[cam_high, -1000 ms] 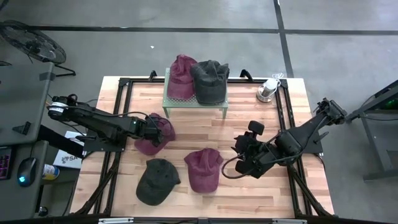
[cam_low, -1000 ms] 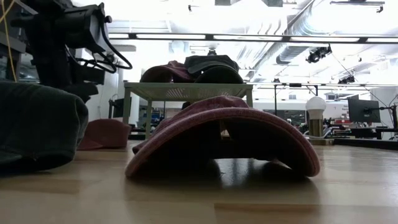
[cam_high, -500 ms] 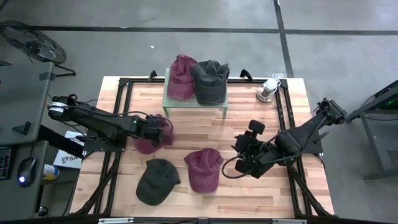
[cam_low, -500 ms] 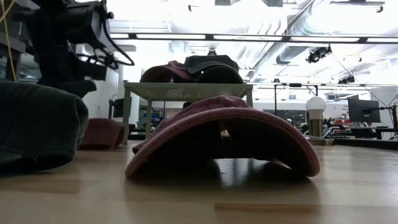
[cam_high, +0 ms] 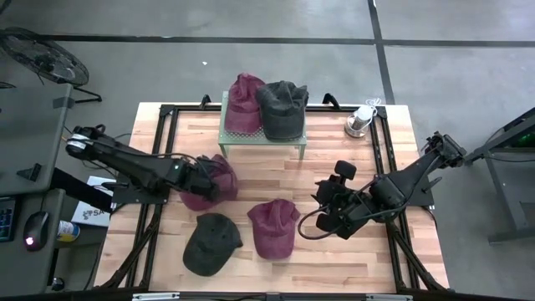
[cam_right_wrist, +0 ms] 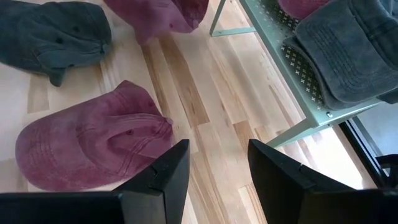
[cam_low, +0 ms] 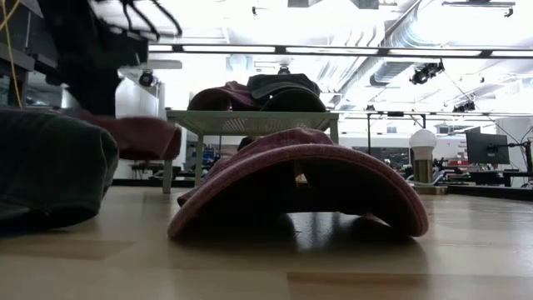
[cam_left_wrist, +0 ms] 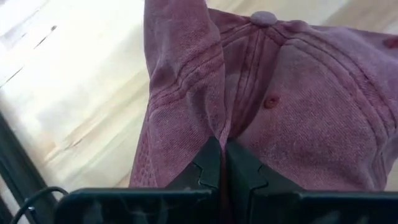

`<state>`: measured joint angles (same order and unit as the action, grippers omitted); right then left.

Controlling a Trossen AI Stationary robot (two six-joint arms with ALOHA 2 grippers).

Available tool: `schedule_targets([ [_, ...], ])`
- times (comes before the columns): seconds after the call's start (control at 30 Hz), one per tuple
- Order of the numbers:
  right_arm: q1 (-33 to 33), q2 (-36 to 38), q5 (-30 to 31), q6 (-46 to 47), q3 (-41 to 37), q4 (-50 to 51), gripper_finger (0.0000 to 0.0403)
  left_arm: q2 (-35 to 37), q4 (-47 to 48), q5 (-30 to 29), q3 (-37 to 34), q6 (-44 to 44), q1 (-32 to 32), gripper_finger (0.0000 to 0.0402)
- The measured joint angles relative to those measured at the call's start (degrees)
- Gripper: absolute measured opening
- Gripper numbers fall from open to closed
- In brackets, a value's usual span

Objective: Pick & Place hat
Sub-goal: Stack the top red cap on the red cap on the shelf

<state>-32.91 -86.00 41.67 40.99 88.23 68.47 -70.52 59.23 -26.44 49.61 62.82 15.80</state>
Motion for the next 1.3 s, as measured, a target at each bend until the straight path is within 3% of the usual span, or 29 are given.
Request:
schedule_targets([
  [0.33,0.0,0.0,0.2,0.1,0.0,0.0,0.0155,0.0,1.1,-9.0,9.5,0.6,11.3,0.0001],
  [0.67,0.0,0.0,3.4,-0.2,0.0,-1.1,0.0156,0.0,0.3,-32.1,17.4,0.4,18.1,0.0000],
  [0.93,0.4,0.0,9.6,-6.2,0.0,-8.1,0.0155,0.1,-12.7,-53.6,18.3,-10.4,17.9,0.0000],
  [1.07,1.5,0.0,10.3,-11.1,0.0,-12.6,0.0155,0.1,-22.8,-60.4,18.3,-18.1,17.7,0.0000],
  [1.3,4.7,-1.7,9.7,-23.9,0.0,-24.6,0.0155,0.1,-32.8,-61.3,18.3,-25.5,11.9,0.0000],
])
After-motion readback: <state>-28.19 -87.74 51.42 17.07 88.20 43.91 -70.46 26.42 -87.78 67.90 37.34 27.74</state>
